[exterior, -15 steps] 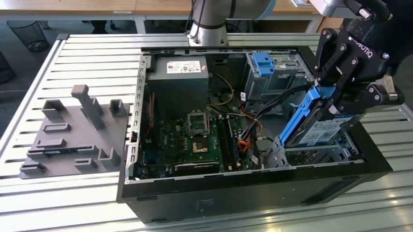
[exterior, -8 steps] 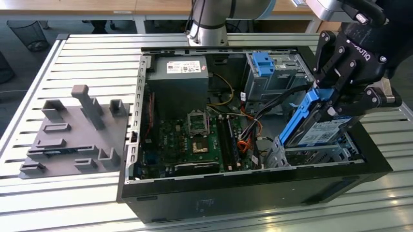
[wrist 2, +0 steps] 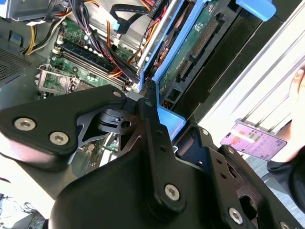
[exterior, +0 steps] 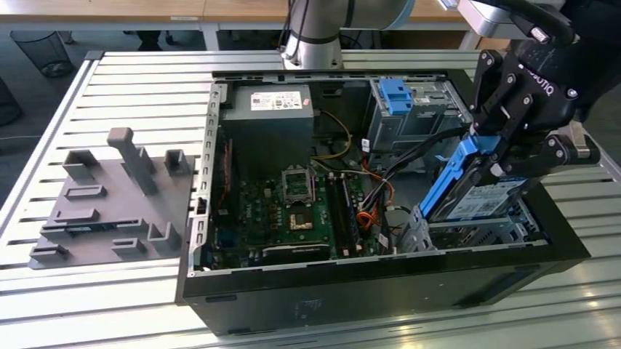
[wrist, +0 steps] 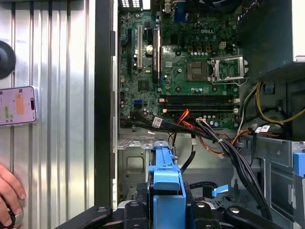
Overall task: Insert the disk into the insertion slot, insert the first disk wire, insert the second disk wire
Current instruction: 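Insert the disk into the insertion slot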
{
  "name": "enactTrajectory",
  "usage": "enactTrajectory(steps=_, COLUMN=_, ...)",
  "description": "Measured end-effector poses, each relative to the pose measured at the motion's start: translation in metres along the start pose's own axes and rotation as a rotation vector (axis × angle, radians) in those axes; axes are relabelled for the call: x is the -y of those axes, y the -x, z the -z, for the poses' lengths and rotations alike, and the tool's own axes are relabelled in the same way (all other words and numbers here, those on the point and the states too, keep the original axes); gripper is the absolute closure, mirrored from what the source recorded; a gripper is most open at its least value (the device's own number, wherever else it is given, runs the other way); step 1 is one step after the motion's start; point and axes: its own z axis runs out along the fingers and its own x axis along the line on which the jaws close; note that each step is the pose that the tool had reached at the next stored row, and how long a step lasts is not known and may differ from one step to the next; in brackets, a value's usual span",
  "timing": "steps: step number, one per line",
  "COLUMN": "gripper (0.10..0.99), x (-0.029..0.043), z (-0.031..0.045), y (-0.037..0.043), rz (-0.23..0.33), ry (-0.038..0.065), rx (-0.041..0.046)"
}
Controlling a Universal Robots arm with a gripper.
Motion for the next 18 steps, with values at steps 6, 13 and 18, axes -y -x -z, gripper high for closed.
enactTrajectory(steps=6, gripper=0.722, x=0.0001, z=-0.0025, y=0.0, rz=0.0, ry=0.0, rx=0.0)
enactTrajectory(steps=13, gripper=0.722, x=0.0002, z=-0.0059, y=0.0, rz=0.0, ry=0.0, rx=0.0)
enactTrajectory(steps=18, gripper=0.722, x=0.0003, z=-0.0088, y=-0.0001, rz=0.0, ry=0.0, rx=0.0)
